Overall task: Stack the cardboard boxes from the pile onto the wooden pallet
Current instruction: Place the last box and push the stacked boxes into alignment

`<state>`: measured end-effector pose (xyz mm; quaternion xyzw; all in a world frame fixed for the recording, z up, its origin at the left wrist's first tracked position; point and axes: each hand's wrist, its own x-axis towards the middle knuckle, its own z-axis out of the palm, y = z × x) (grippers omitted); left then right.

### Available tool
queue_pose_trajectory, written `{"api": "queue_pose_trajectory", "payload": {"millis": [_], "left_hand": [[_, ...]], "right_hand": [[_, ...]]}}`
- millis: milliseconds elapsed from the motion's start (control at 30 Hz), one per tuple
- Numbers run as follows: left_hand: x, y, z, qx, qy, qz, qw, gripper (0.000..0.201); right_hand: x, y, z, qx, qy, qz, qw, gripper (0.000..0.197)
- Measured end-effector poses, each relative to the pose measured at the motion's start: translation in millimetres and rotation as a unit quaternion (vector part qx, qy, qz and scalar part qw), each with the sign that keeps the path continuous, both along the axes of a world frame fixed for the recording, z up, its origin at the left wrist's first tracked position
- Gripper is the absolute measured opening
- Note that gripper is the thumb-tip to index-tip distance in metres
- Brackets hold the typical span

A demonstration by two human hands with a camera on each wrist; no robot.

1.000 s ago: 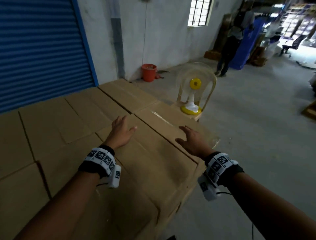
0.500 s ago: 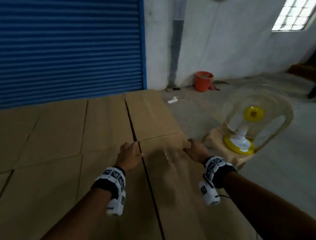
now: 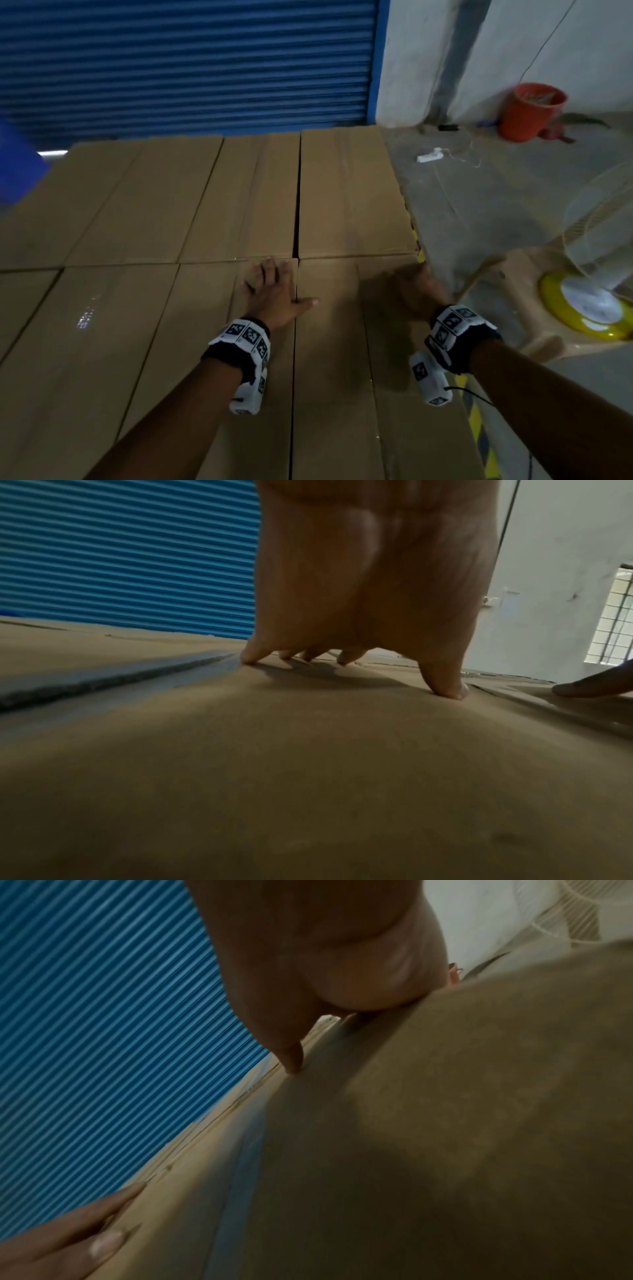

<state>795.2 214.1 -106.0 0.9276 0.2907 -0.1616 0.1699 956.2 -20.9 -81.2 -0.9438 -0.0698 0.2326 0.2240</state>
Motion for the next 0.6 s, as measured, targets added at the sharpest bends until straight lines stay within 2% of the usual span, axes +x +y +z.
{"api": "queue_pose_trajectory", "payload": {"millis": [200, 367, 600], "left_hand": [[0, 1, 3, -0.002, -0.013, -0.009, 1.0, 0.115], [-4, 3, 2, 0.016, -0.025, -0.011, 0.999, 0.112], [-1, -4, -4, 0.021, -0.028, -0.015, 0.999, 0.107]], "right_hand": [[-1, -2, -13, 0.04, -0.016, 0.0, 0.999, 0.072], [-8, 1, -27, 0.021, -0.038, -0.013, 0.999, 0.08], [-5, -2, -22, 0.03, -0.026, -0.017, 0.999, 0.069]]}}
